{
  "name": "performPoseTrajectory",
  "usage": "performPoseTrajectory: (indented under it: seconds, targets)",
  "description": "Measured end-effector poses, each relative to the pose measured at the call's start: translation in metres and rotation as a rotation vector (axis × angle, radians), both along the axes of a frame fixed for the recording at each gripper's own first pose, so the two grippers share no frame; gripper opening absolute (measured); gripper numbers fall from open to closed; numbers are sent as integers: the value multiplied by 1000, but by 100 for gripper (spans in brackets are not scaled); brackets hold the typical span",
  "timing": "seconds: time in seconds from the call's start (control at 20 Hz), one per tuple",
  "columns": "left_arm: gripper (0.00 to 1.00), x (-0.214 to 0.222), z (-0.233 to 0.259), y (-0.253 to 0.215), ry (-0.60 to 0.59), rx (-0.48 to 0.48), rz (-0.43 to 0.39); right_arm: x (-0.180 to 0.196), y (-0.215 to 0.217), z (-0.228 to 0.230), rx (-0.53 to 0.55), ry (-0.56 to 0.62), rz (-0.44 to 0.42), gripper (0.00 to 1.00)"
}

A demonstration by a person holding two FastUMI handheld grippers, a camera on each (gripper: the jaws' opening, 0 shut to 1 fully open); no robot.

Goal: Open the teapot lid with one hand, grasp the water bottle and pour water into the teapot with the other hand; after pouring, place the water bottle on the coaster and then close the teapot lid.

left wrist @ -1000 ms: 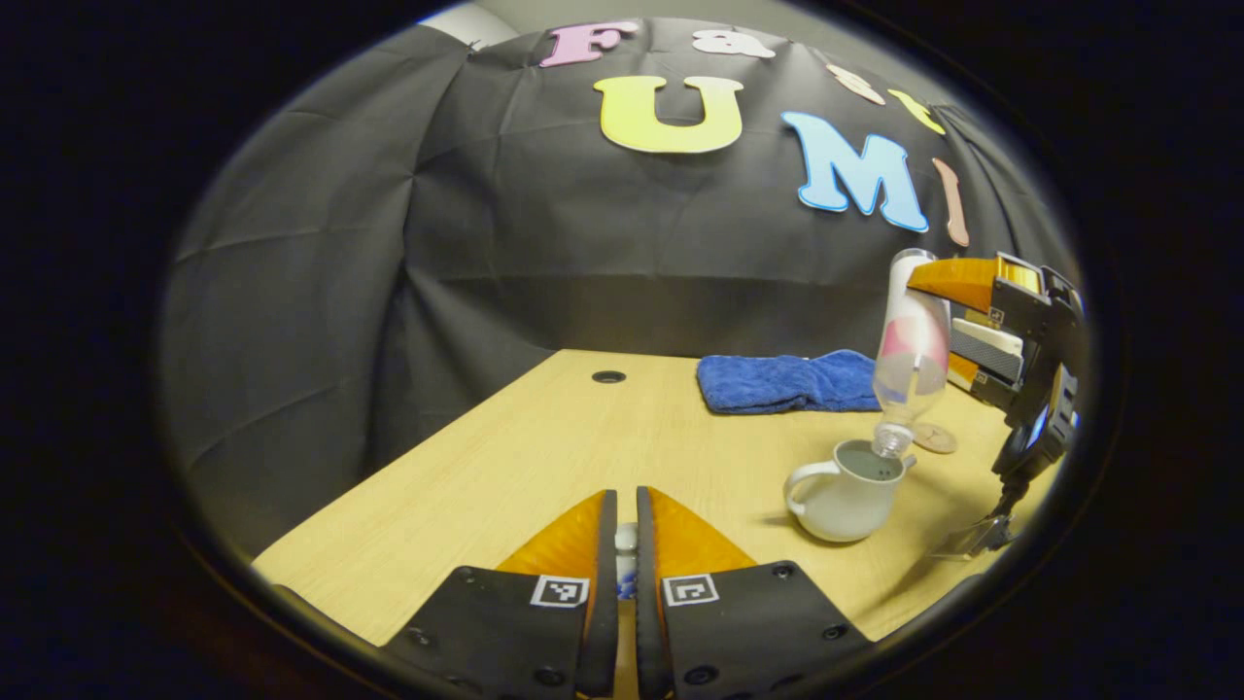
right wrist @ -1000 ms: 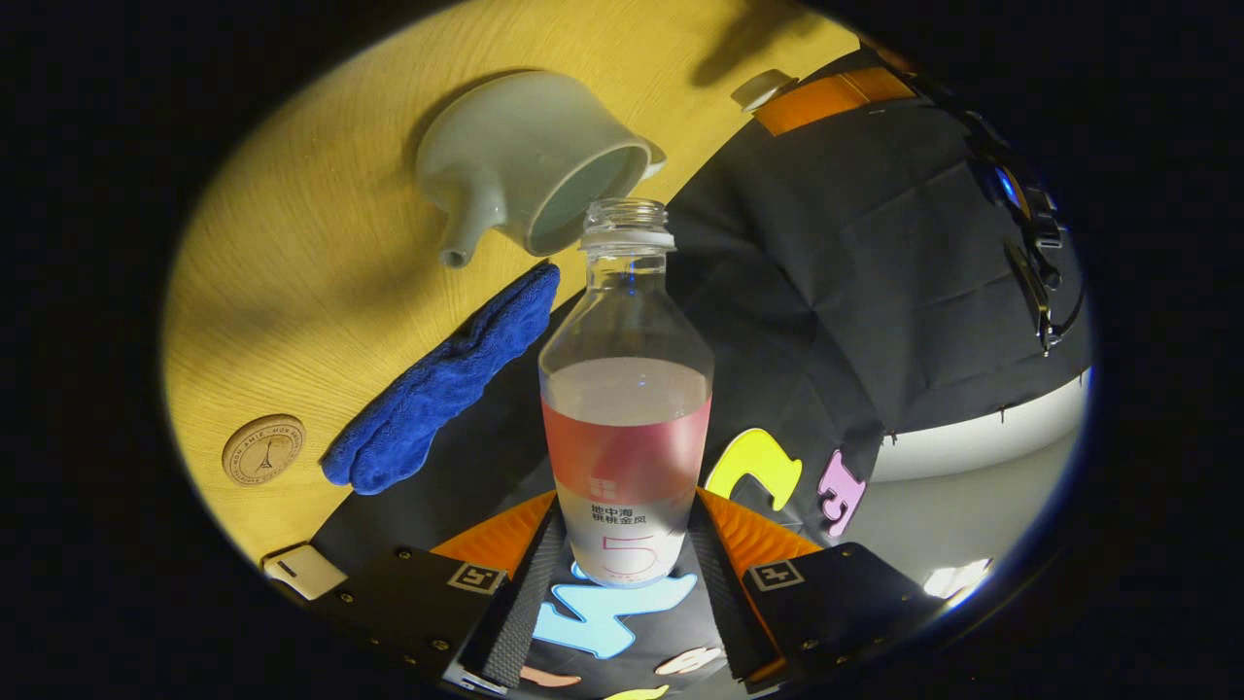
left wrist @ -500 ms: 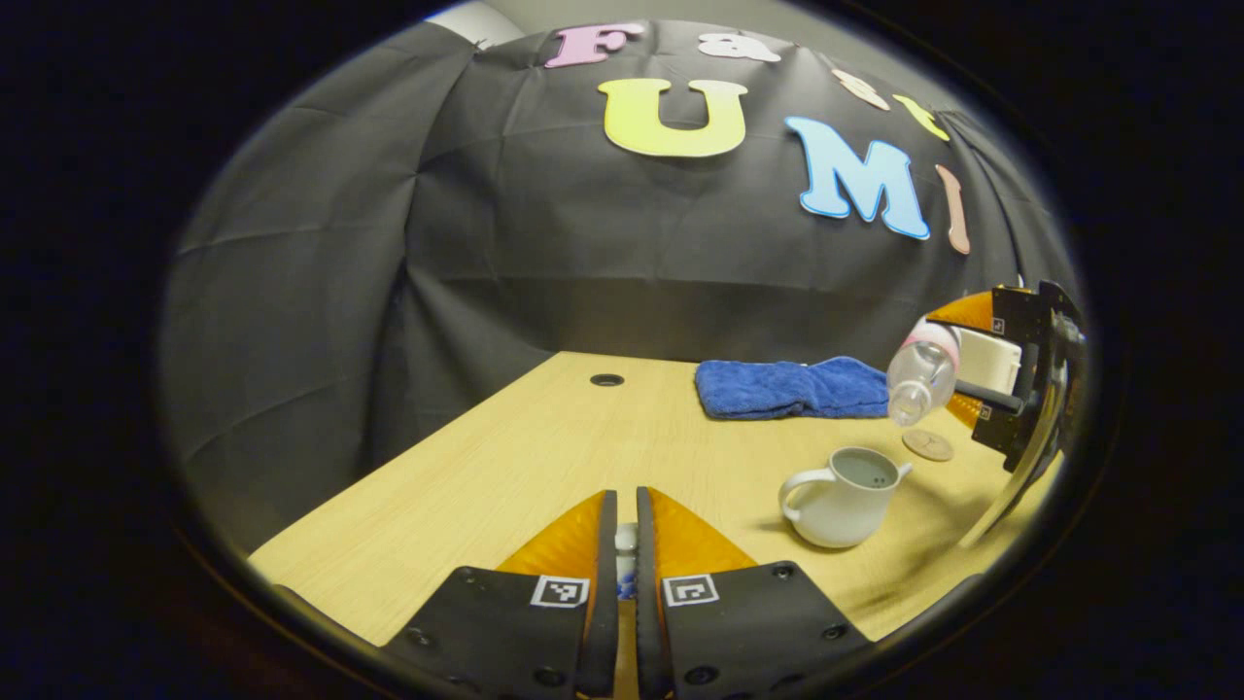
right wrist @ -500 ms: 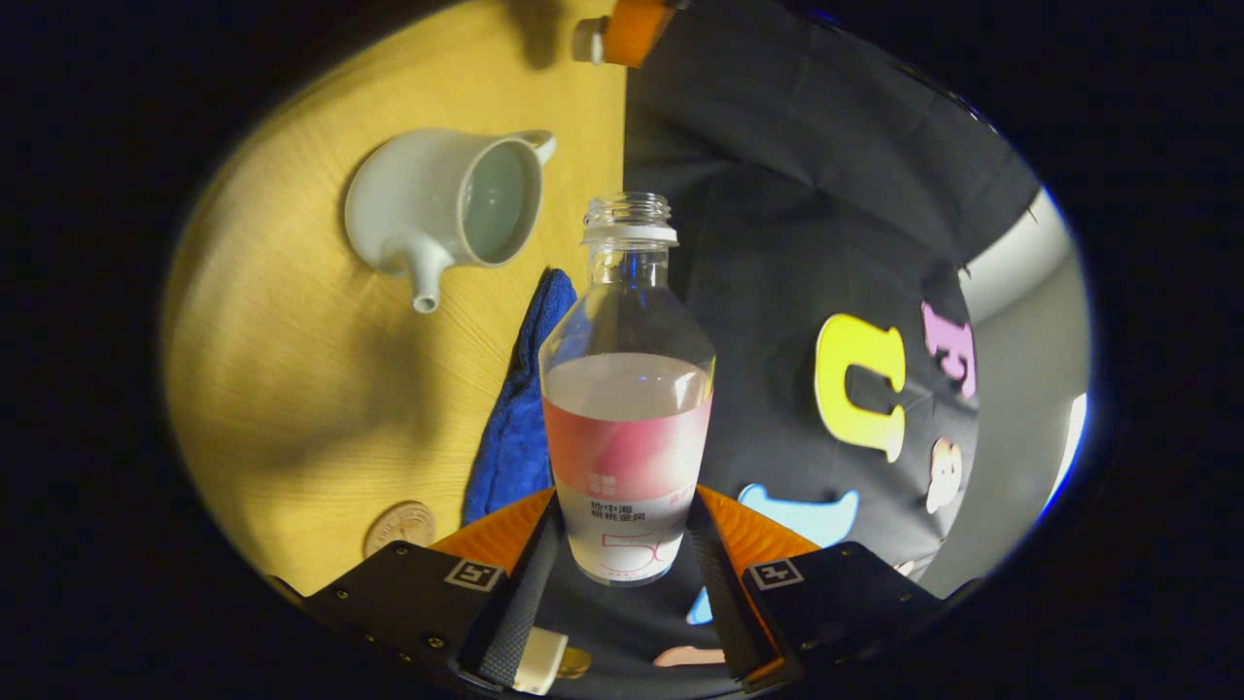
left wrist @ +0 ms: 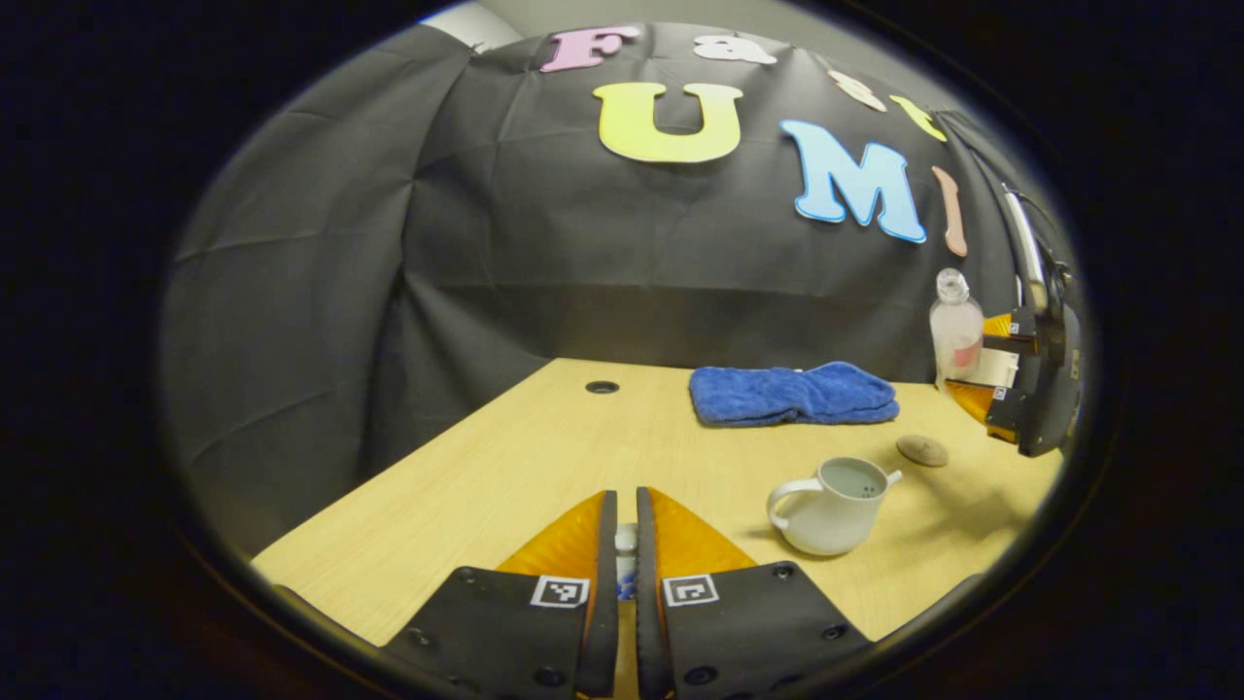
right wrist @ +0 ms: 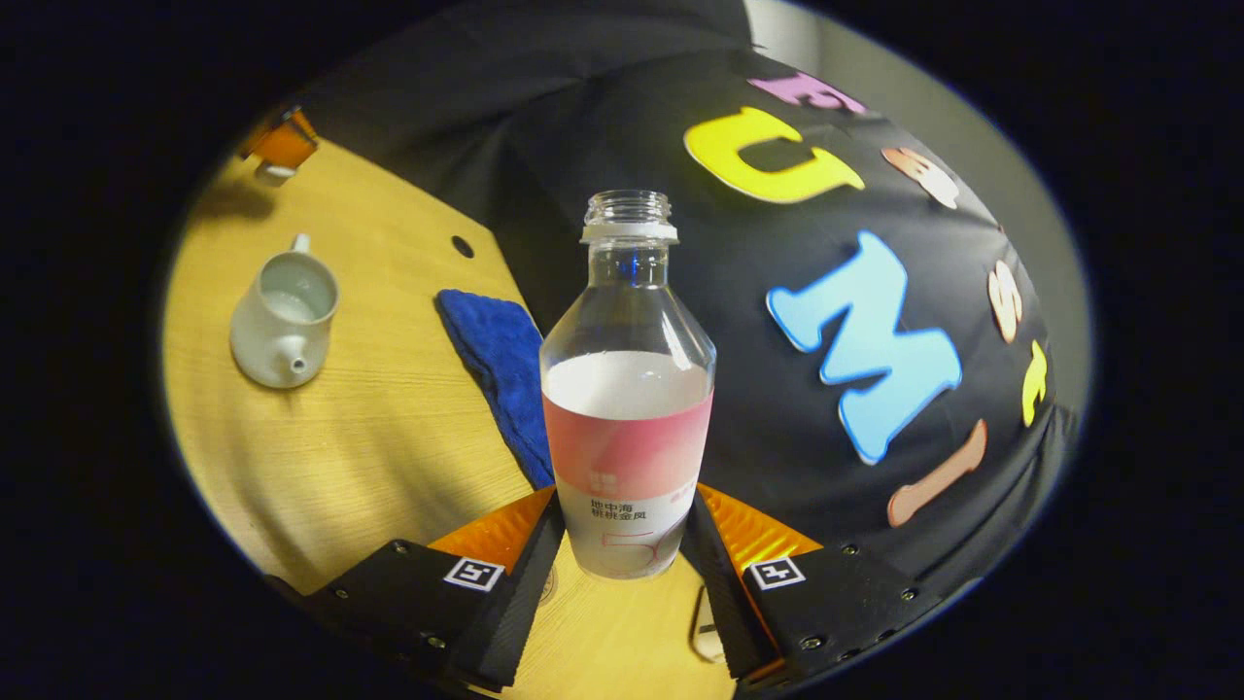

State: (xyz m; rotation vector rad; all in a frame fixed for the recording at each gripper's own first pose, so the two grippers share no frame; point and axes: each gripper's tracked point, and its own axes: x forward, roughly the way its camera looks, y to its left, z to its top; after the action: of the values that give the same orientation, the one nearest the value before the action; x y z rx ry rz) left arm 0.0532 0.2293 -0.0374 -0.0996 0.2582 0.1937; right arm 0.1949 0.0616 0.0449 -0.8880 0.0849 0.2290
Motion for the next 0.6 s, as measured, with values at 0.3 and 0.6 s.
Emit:
performPoseTrajectory:
  seconds: [0.3,0.6]
  targets:
    - [17,4,6,-10,-10,-2,-10,18,-36,-27,414,130,-104,77]
    - [12,6,8,-14,-11,-5,-12,25,-31,-44,663,220,-111,77]
